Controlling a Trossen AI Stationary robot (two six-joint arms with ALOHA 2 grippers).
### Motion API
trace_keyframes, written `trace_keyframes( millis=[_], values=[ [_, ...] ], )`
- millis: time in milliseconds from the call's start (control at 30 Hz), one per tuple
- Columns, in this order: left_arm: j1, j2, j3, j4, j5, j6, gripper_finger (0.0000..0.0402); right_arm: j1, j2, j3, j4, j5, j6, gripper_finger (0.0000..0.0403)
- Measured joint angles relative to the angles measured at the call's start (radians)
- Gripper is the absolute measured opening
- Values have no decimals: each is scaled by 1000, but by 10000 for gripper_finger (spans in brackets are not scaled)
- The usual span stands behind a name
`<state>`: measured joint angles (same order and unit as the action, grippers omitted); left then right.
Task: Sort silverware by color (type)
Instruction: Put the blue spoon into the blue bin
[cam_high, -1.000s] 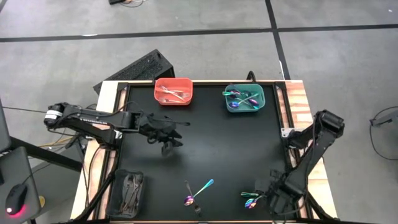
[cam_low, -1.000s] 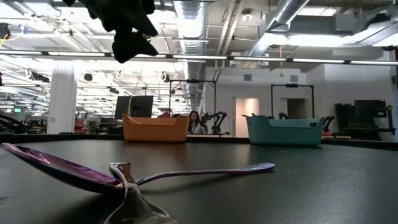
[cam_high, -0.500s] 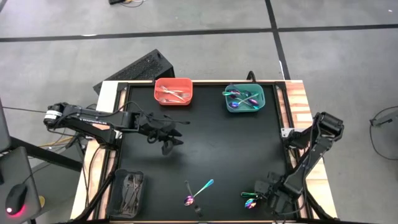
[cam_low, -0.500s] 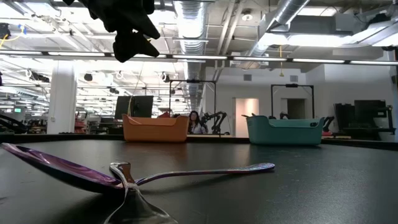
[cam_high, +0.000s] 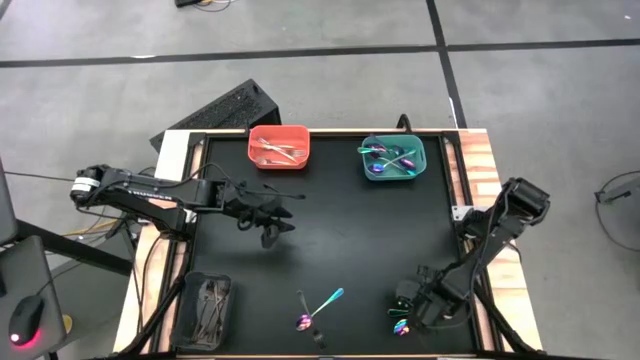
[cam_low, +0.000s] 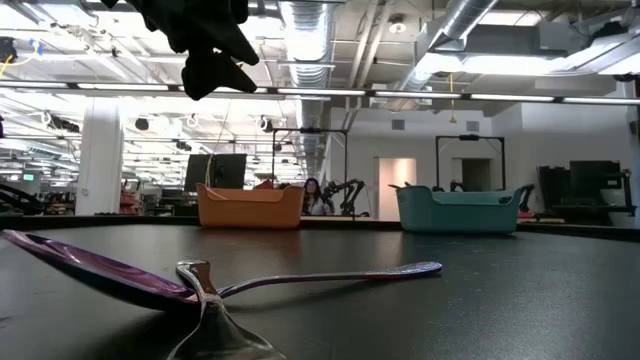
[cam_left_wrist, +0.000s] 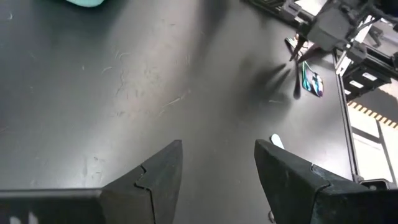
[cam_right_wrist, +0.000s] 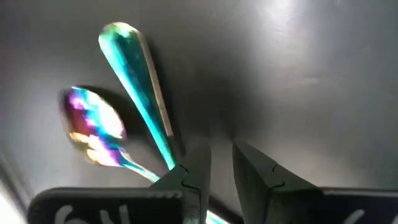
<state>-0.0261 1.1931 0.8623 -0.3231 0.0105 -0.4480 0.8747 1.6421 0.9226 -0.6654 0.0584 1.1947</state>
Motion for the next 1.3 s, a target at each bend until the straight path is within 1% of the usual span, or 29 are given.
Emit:
trace_keyframes(
  millis=[167,367,500,700,933,1033,1200,1300],
  values=[
    [-3,0,0,-3,11,-31,188,-3,-1,0,89,-21,5,87],
    [-6,0,0,-4,10,-33,188,7,-2,0,132,-25,2,87],
    [-6,0,0,-10,9,-31,188,25,1,1,117,-30,8,87],
    [-6,0,0,-11,9,-20,188,37,52,7,106,-39,8,87],
    [-6,0,0,-33,8,-28,188,7,73,7,60,-38,3,86],
    [-6,0,0,-31,8,-28,188,-25,73,4,5,-46,-19,72],
    [-6,0,0,-30,3,-35,188,-75,72,5,-9,-83,-95,14],
    [-6,0,0,-29,3,-55,188,-108,68,4,-25,-74,-97,10]
  ],
)
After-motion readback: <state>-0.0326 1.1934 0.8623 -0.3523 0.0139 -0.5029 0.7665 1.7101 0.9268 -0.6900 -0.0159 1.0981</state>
